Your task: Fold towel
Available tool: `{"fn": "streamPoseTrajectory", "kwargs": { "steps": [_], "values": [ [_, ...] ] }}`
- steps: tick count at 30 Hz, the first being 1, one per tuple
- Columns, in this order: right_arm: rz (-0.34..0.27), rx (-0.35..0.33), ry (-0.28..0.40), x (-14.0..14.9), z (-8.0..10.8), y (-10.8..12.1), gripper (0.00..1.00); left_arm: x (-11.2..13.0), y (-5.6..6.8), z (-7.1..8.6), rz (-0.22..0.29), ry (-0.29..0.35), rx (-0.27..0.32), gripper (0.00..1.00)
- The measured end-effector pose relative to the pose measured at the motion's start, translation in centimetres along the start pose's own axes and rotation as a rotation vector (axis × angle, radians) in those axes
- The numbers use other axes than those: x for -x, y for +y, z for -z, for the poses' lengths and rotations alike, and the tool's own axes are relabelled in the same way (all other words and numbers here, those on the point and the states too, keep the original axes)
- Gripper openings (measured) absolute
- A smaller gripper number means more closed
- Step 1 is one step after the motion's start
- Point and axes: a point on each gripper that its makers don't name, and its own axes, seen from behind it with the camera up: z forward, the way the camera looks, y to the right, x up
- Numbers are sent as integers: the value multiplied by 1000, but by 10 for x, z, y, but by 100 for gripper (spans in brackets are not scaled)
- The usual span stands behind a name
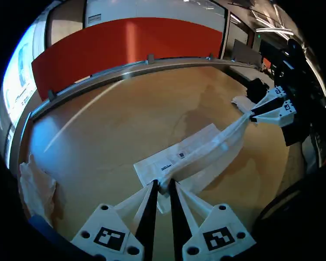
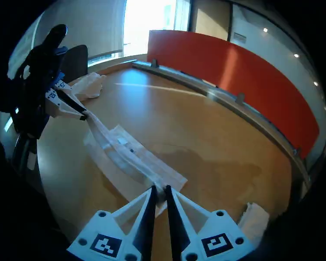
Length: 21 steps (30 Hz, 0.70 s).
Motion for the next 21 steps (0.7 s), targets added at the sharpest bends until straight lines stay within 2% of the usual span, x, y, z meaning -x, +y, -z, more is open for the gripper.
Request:
{"fn": "streamPoseTrajectory", "kwargs": {
  "steps": [5,15,21],
  "values": [
    [-10,0,-31,9,-18,6,17,3,-7,-20,-9,-22,-3,19],
    [-32,-5,-57,17,-33,12,17,7,-12,-42,-35,-43,2,19],
    [-47,-1,-74,20,-48,21,17,11,-17,-59,-46,-59,0,19]
  ]
}}
